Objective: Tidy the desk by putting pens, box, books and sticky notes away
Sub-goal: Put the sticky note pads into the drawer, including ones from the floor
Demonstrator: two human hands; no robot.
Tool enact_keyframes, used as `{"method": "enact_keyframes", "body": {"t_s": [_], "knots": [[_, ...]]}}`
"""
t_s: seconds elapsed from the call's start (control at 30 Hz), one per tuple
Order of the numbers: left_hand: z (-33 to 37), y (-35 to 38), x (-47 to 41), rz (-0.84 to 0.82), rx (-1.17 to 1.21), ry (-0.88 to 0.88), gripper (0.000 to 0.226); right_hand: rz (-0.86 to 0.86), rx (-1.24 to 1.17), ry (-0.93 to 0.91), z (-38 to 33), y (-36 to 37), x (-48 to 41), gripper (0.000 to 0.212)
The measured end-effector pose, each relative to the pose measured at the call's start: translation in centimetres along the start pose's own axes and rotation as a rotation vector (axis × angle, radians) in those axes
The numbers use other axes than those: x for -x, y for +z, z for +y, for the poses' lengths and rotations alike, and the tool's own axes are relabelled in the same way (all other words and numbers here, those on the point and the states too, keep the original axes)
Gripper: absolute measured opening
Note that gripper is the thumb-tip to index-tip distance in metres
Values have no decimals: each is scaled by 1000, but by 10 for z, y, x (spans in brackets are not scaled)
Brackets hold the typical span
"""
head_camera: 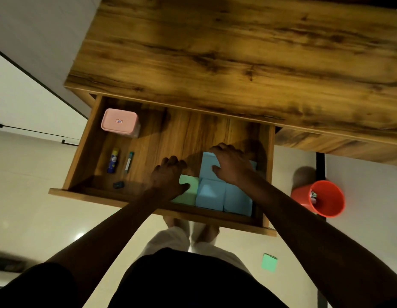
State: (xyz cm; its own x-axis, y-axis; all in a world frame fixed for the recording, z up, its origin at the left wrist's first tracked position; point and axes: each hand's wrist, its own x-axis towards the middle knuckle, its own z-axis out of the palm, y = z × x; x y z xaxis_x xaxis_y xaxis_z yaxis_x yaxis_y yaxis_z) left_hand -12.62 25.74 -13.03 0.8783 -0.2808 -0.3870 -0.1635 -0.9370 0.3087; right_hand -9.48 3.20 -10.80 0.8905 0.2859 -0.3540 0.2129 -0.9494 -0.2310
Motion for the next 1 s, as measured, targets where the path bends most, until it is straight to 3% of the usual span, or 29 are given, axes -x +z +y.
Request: {"method": "enact_keyframes", "body": {"t_s": [0.33, 0.5, 0.8, 1.0], "knots": [[45, -50, 37, 317, 282, 32, 35, 305, -453, 80, -4, -37, 81, 29], [84, -61, 64, 375, 319, 152, 30, 438, -511, 180, -5, -39, 140, 24], [142, -28, 125, 202, 436, 474, 25, 623, -648, 488, -15, 10, 264, 20], [177, 4, 167, 107, 432, 556, 24, 659, -663, 662, -21, 43, 348, 23]]}}
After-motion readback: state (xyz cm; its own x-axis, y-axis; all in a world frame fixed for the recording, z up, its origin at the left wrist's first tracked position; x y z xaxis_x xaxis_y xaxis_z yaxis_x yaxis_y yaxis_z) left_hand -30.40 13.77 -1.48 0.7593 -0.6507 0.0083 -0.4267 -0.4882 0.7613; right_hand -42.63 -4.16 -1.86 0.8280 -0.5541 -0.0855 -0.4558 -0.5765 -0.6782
